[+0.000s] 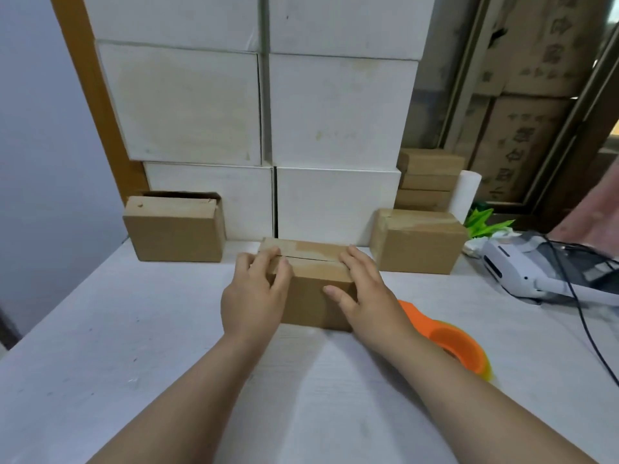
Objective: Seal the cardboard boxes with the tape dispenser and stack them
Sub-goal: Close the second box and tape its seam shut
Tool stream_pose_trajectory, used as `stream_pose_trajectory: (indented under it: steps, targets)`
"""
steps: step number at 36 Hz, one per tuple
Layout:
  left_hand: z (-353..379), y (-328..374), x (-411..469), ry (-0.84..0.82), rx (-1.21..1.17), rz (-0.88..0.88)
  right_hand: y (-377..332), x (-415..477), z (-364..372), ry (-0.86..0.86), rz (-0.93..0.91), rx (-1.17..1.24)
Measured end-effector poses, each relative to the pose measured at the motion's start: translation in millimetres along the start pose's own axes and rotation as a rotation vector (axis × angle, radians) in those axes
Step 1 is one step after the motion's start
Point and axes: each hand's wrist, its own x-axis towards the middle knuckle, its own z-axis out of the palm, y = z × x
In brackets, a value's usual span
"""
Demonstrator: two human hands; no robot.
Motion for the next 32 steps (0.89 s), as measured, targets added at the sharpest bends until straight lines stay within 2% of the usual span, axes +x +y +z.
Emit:
stream_pose_trajectory:
  steps: [10,14,23,25,28,30,32]
  targets:
    - [-15.3,10.7,-60.3,-0.039,0.065,0.192,18.6,-65.0,-37.2,-0.027,-0.020,-0.011]
    - [-25.3,9.3,-83.8,-0.055,0.058,0.211,16.8,-87.6,-45.0,-0.062,-0.014,-0.030]
    - [-29.3,13.7,-85.2,-0.054,0.059,0.307,13.8,-95.7,-55.4,-0.073,-0.004,-0.073]
    - [-27.7,11.4,-80.3,-0.037,0.023,0.339,16.5,-93.6,-55.8,-0.069,0.001,-0.078]
    - [-24.4,10.5,-76.6,-0.072,-0.159,0.349,18.2,-92.3,-61.9,-0.058,-0.056,-0.002]
    - [-23.0,11.5,-75.8,-0.090,-0.252,0.326,19.2,-94.2,-68.0,0.046,-0.078,0.118]
    - [-21.1,11.7,-74.9,-0.078,-0.299,0.308,25.2,-96.7,-69.7,0.305,-0.027,0.165]
